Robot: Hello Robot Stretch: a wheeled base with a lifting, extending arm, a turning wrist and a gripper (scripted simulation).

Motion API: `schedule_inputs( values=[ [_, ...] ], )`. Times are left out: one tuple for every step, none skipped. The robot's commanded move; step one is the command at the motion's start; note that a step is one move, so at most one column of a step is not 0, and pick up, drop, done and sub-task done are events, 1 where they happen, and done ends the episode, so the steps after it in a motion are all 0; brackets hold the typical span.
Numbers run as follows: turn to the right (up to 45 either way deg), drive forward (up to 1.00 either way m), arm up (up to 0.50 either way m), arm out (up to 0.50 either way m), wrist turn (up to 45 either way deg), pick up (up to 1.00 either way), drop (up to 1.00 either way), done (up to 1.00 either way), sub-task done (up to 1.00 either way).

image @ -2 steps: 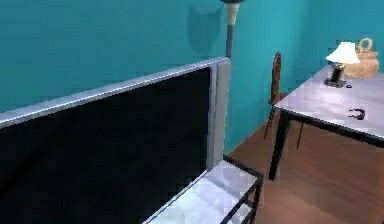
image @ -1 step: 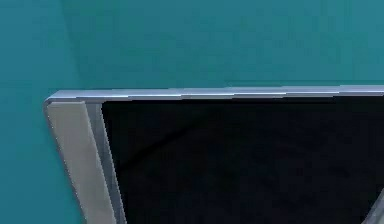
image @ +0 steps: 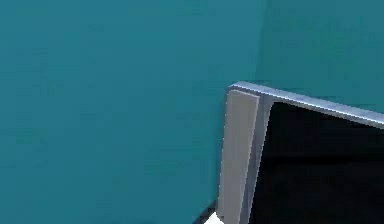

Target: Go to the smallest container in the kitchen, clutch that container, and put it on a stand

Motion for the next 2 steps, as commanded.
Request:
schedule_inputs(
  values=[
    [-18.0, 0.00, 0.00, 0.00, 0.0, 0.00, 0.00, 0.00, 0.00],
    [0.0, 0.00, 0.00, 0.30, 0.0, 0.00, 0.00, 0.00, 0.00]
  ],
)
